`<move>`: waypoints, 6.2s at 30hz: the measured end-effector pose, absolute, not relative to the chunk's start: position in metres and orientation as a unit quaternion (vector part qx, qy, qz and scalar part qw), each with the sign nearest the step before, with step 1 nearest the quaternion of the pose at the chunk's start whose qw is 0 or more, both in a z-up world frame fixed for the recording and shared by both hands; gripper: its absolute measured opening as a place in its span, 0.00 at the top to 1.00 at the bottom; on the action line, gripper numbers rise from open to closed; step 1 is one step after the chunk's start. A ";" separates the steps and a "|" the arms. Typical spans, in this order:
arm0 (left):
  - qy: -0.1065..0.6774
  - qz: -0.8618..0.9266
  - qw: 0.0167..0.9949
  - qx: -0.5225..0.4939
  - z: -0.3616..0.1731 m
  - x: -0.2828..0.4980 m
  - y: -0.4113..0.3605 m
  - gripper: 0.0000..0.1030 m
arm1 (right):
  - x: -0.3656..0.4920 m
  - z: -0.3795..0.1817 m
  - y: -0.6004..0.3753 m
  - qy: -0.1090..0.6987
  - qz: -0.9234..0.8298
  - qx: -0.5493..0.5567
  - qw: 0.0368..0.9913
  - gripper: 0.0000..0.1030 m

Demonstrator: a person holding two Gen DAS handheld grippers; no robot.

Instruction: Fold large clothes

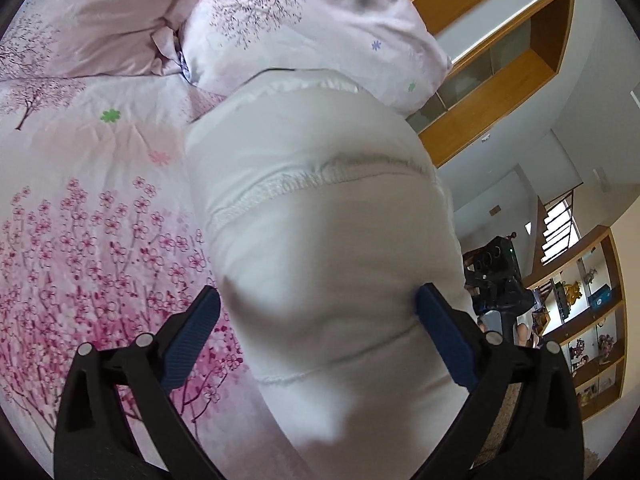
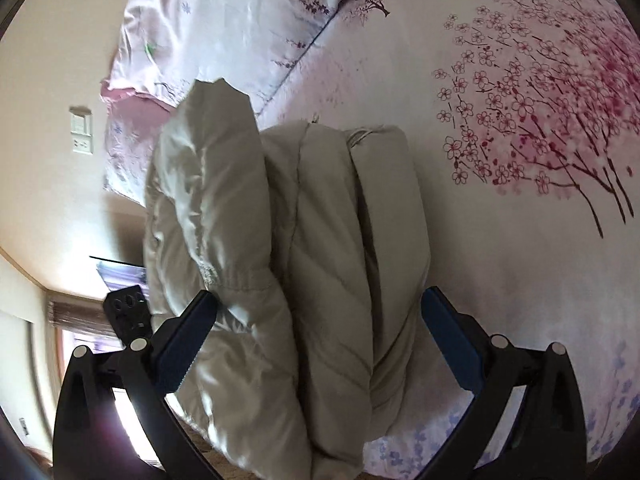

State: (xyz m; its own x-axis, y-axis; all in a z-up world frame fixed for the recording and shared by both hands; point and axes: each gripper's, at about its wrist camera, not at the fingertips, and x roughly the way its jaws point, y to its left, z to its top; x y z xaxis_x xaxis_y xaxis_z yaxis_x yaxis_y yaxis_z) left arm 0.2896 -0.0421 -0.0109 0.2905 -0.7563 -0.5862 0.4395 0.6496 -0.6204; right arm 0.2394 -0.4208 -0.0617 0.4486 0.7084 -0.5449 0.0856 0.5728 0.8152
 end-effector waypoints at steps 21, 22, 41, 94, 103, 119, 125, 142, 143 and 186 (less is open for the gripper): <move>0.484 -0.396 0.765 -0.155 -0.015 0.309 -0.063 0.02 | 0.279 -0.074 -0.402 0.498 0.302 0.388 0.714 0.01; 0.486 -0.399 0.762 -0.155 -0.016 0.310 -0.063 0.02 | 0.279 -0.073 -0.400 0.499 0.305 0.384 0.715 0.01; 0.453 -0.414 0.763 -0.201 -0.021 0.303 -0.048 0.17 | 0.269 -0.073 -0.383 0.449 0.343 0.387 0.729 0.37; 0.320 -0.217 0.917 -0.095 0.056 0.315 0.072 0.16 | 0.404 -0.041 -0.232 0.488 0.306 0.331 0.747 0.33; 0.335 -0.221 0.915 0.031 0.047 0.267 0.012 0.09 | 0.349 0.002 -0.241 0.412 0.217 0.255 0.847 0.18; 0.346 -0.233 0.907 0.054 0.021 0.261 -0.002 0.03 | 0.264 0.010 -0.173 0.328 0.221 0.058 0.917 0.65; 0.342 -0.217 0.911 0.080 0.008 0.255 -0.015 0.02 | 0.266 -0.004 -0.181 0.368 0.222 0.076 0.900 0.66; 0.330 -0.216 0.917 0.060 0.022 0.259 -0.014 0.02 | 0.425 0.054 -0.160 0.444 0.157 0.089 0.877 0.63; 0.328 -0.223 0.916 0.052 0.028 0.260 -0.011 0.02 | 0.430 0.047 -0.158 0.460 0.150 0.077 0.872 0.63; 0.333 -0.172 0.923 0.086 0.016 0.267 -0.012 0.02 | 0.297 -0.033 -0.208 0.358 0.181 0.088 0.912 0.45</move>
State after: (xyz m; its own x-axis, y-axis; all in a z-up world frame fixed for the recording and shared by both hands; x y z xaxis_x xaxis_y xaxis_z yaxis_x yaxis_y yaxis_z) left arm 0.2667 -0.0118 0.0161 0.7184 -0.2607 -0.6449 0.3748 0.9261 0.0431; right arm 0.2975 -0.2075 -0.0333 0.6780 0.3939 -0.6206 -0.2680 0.9186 0.2903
